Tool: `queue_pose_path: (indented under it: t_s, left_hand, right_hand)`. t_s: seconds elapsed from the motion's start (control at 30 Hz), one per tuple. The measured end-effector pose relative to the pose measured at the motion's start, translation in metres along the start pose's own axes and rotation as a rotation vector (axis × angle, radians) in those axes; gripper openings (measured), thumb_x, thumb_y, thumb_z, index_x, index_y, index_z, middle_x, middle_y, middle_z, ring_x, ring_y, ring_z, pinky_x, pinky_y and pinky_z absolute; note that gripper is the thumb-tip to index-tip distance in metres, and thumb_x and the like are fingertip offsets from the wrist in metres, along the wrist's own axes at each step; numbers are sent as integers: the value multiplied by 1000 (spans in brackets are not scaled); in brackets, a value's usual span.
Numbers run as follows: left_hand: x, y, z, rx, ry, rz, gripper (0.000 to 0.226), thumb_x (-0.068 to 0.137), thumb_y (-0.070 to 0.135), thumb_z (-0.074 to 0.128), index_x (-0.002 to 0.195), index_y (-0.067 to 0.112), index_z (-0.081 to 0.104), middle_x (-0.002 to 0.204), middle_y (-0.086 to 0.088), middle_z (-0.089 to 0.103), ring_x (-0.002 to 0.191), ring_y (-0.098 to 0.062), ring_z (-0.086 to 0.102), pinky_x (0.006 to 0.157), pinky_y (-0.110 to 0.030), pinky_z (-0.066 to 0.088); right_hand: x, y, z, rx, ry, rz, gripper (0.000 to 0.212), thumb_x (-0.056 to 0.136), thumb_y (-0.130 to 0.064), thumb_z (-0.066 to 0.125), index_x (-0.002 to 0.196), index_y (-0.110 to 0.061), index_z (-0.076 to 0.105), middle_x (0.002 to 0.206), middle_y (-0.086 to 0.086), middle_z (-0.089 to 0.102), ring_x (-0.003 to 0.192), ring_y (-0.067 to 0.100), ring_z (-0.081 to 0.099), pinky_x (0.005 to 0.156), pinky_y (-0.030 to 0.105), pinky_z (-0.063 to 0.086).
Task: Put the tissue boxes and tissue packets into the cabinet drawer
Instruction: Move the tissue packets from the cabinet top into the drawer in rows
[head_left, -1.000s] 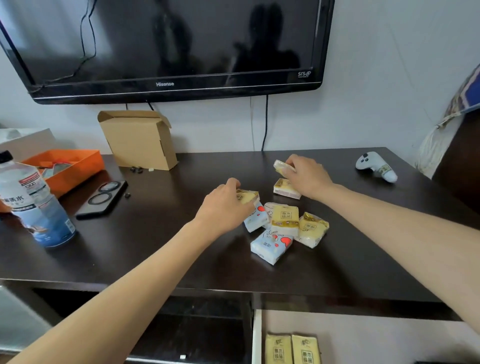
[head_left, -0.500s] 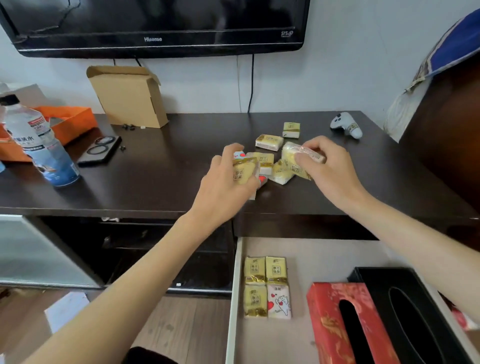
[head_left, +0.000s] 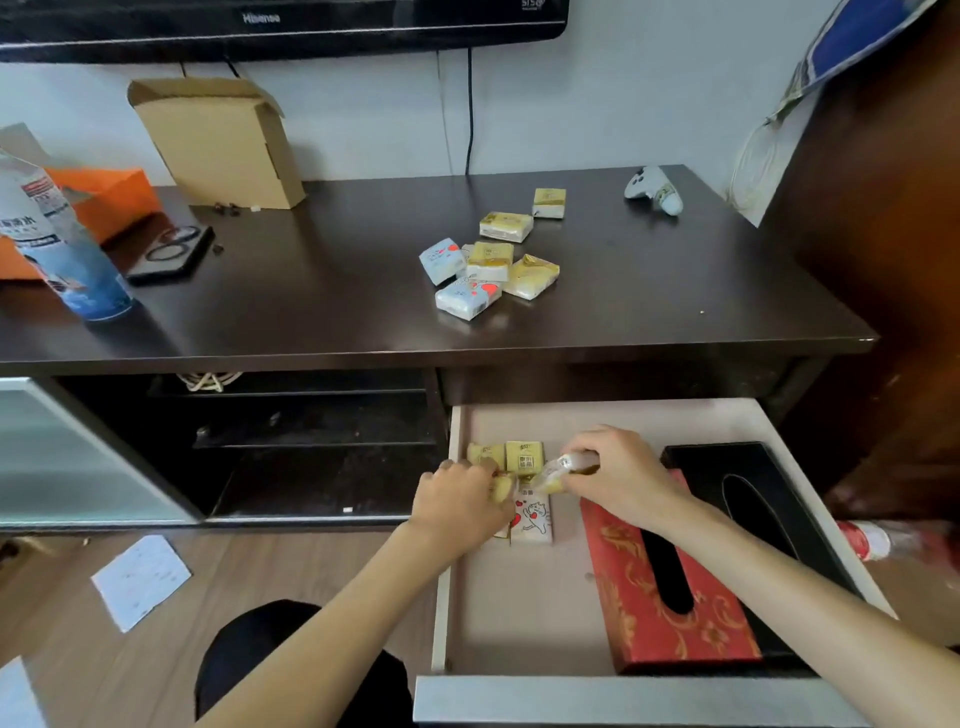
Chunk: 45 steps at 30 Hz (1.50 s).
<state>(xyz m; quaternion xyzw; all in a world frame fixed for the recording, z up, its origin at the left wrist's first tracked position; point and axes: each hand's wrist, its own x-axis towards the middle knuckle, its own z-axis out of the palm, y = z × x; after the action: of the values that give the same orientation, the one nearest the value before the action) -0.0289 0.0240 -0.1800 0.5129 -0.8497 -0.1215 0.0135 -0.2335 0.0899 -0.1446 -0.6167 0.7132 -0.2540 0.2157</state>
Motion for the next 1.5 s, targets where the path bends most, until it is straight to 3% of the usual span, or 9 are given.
queue_pose_path:
  t_s: [0.13, 0.33, 0.43, 0.57, 0.73, 0.87, 1.0, 1.23, 1.5]
  left_hand:
    - [-5, 11, 5, 250, -34, 56, 54, 89, 62, 40, 118, 20, 59, 112, -6, 66, 117, -30, 50, 97, -50, 32]
    - [-48, 14, 25, 490, -57, 267, 50, 93, 52, 25, 105, 21, 62, 105, -4, 67, 102, -29, 54, 103, -59, 20]
    - [-58, 8, 38, 526, -156, 292, 52, 95, 52, 27, 118, 19, 61, 115, -4, 66, 114, -31, 52, 109, -67, 6]
    - [-57, 8, 45, 553, -174, 285, 57, 98, 54, 24, 128, 17, 57, 123, -7, 64, 121, -34, 49, 108, -71, -4]
    - [-63, 4, 47, 476, -100, 263, 63, 97, 59, 17, 128, 18, 54, 125, -8, 62, 124, -32, 48, 110, -68, 2]
    - [-73, -4, 46, 370, -37, 276, 66, 94, 62, 18, 138, 22, 47, 134, -5, 57, 129, -29, 45, 114, -64, 7]
    - [-74, -17, 40, 289, -82, 387, 55, 90, 51, 52, 139, 27, 46, 141, -1, 48, 134, -25, 41, 118, -54, 4]
    - [-70, -22, 43, 365, -153, 423, 57, 87, 33, 67, 140, 28, 46, 142, -1, 47, 137, -25, 38, 117, -53, -7]
    - [-68, -14, 41, 458, -106, 378, 47, 88, 36, 64, 132, 23, 54, 132, -5, 53, 128, -29, 44, 115, -60, 7]
  right_hand:
    - [-17, 4, 7, -114, 3, -71, 11, 82, -19, 74, 87, -29, 73, 87, -13, 61, 84, 8, 56, 67, 32, 47]
    - [-53, 4, 37, -429, -32, -281, 10, 85, -30, 68, 91, -29, 61, 95, -15, 58, 89, 11, 56, 53, 28, 33]
    - [-60, 8, 53, -653, -106, -350, 26, 80, -29, 72, 102, -18, 63, 105, -3, 66, 100, 20, 61, 67, 33, 47]
    - [-60, 12, 64, -795, -149, -369, 35, 74, -34, 75, 101, -14, 64, 103, 3, 69, 100, 27, 65, 87, 43, 45]
    - [-58, 22, 70, -847, -373, -339, 81, 75, -75, 57, 129, -14, 59, 128, 4, 59, 125, 27, 52, 121, 52, 17]
    - [-61, 28, 64, -813, -389, -378, 77, 74, -78, 59, 123, -19, 65, 125, 1, 61, 126, 24, 50, 123, 50, 7]
    - [-62, 25, 65, -859, -403, -365, 72, 80, -71, 61, 127, -17, 64, 129, 4, 62, 128, 25, 51, 124, 51, 4]
    - [-62, 10, 73, -858, -420, -360, 59, 82, -60, 65, 121, -16, 64, 126, 6, 64, 124, 27, 54, 120, 48, 17]
    - [-66, 12, 79, -840, -364, -377, 60, 81, -52, 70, 127, -15, 61, 128, 4, 62, 122, 27, 53, 114, 42, 27]
